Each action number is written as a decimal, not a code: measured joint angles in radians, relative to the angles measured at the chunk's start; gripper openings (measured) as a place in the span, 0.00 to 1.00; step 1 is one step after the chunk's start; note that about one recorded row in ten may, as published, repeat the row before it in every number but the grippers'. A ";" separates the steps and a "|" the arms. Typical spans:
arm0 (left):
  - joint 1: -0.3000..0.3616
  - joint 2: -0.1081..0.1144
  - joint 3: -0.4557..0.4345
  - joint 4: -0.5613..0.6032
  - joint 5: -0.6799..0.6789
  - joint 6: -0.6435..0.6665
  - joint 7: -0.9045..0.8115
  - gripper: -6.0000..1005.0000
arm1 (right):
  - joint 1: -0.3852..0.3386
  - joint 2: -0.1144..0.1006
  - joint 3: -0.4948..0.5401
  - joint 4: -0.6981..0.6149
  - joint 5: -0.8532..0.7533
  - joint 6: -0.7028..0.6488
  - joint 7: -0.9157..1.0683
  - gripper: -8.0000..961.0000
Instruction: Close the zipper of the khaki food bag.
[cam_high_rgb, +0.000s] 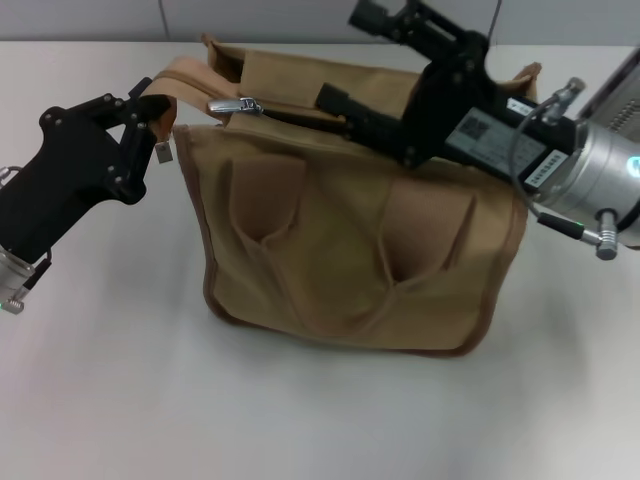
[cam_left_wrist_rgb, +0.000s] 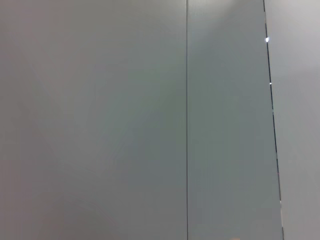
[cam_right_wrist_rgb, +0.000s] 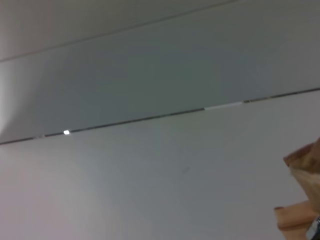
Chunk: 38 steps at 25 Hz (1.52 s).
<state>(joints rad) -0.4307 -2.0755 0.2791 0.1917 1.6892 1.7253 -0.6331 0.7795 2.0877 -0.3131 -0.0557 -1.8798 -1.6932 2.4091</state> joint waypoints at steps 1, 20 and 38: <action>-0.001 0.000 0.000 0.000 -0.003 0.003 -0.002 0.03 | 0.005 0.000 -0.011 0.003 0.000 0.003 0.000 0.80; -0.023 -0.003 0.011 -0.066 -0.030 0.148 -0.003 0.03 | 0.071 0.002 -0.091 0.007 -0.001 0.115 -0.033 0.80; -0.027 -0.003 0.017 -0.075 -0.030 0.143 -0.001 0.03 | 0.046 -0.004 -0.144 -0.148 0.006 0.022 -0.340 0.80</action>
<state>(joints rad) -0.4578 -2.0786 0.2961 0.1165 1.6594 1.8683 -0.6345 0.8250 2.0840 -0.4572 -0.2041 -1.8741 -1.6709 2.0687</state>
